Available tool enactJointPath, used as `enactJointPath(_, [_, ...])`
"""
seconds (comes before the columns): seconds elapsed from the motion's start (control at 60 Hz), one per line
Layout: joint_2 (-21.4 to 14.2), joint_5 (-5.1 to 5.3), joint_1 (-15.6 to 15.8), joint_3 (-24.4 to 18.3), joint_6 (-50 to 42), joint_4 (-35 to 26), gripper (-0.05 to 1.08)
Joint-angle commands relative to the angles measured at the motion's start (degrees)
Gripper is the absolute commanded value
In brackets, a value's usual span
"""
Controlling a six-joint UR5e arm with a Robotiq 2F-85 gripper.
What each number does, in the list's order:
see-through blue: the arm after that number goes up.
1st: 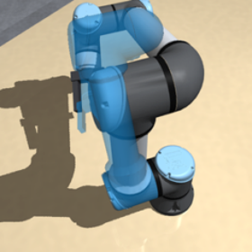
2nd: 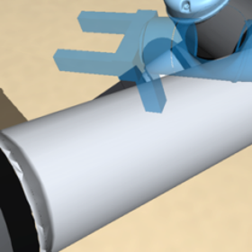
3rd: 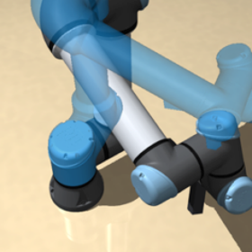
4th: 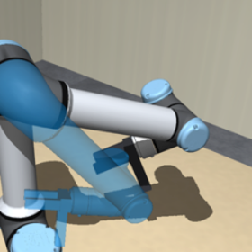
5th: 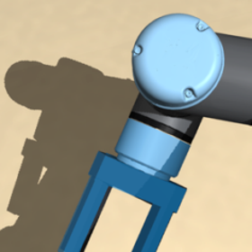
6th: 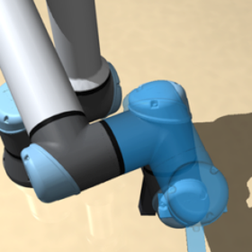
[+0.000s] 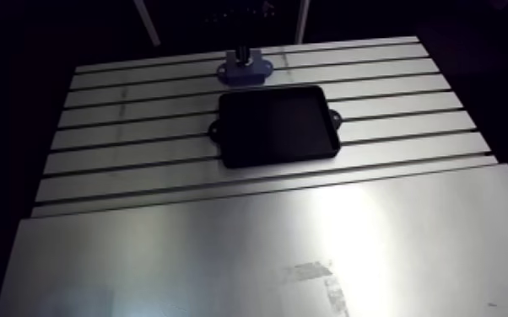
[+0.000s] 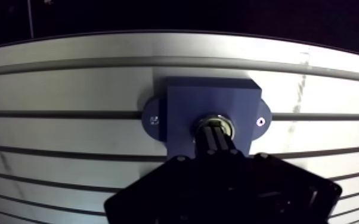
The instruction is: Pick up the bearing and press it into the housing until flush.
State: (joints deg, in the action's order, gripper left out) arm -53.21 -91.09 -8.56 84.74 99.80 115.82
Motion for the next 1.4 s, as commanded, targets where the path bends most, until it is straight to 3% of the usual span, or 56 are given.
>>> enactJointPath(0.017, [0.01,0.0,-0.14,0.2,0.0,0.07,1.08])
enactJointPath(1.4, [0.01,-0.09,0.21,0.45,0.09,0.16,1.08])
